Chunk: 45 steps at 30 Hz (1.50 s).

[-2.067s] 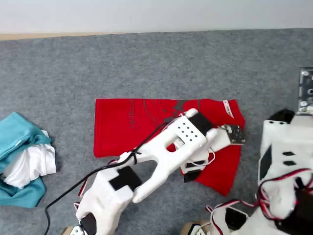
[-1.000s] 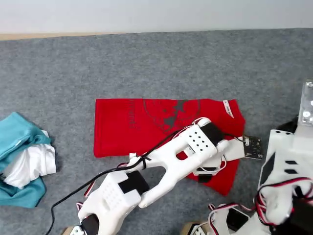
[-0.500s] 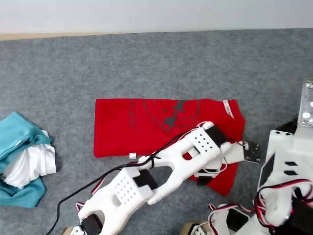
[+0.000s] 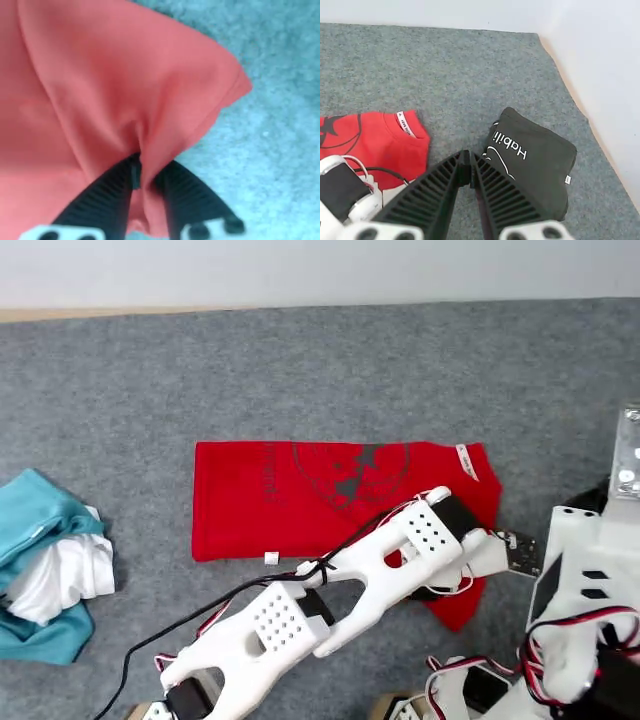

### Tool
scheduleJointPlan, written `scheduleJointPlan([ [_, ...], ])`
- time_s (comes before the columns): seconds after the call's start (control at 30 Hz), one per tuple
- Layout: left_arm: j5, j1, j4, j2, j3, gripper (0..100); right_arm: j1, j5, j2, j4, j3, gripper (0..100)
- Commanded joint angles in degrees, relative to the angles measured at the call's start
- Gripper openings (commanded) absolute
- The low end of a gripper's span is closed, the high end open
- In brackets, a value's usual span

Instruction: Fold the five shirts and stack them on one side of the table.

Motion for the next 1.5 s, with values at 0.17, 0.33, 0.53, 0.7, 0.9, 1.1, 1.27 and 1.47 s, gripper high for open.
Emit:
scheduleJointPlan([
  [0.17,0.62,-1.76,1.41,-2.46,-6.46,1,0.84,0.79,0.4,2.24,0.0,1.3],
  [0.33,0.44,-4.75,1.32,-2.55,-6.64,1,0.84,0.79,0.48,2.24,0.0,1.3],
  [0.53,0.53,-9.58,0.26,-2.2,-9.45,1,0.75,0.53,0.84,2.24,0.09,1.3],
  [0.7,0.62,-12.31,0.18,-2.11,-14.2,1,0.66,0.44,1.01,2.24,1.05,1.3],
  [0.9,0.62,-14.07,-1.14,-1.32,-14.99,1,0.66,0.44,0.4,2.24,3.87,1.1],
  [1.1,0.62,-16.53,-3.52,1.05,-15.08,1,0.66,0.44,0.4,2.24,3.87,1.1],
  [1.27,0.88,-18.73,-5.19,1.05,-15.16,8,0.66,0.44,0.4,2.24,3.87,1.1],
  [1.47,5.36,-21.63,-5.98,1.58,-20.26,19,0.66,0.44,0.4,2.24,3.87,1.1],
])
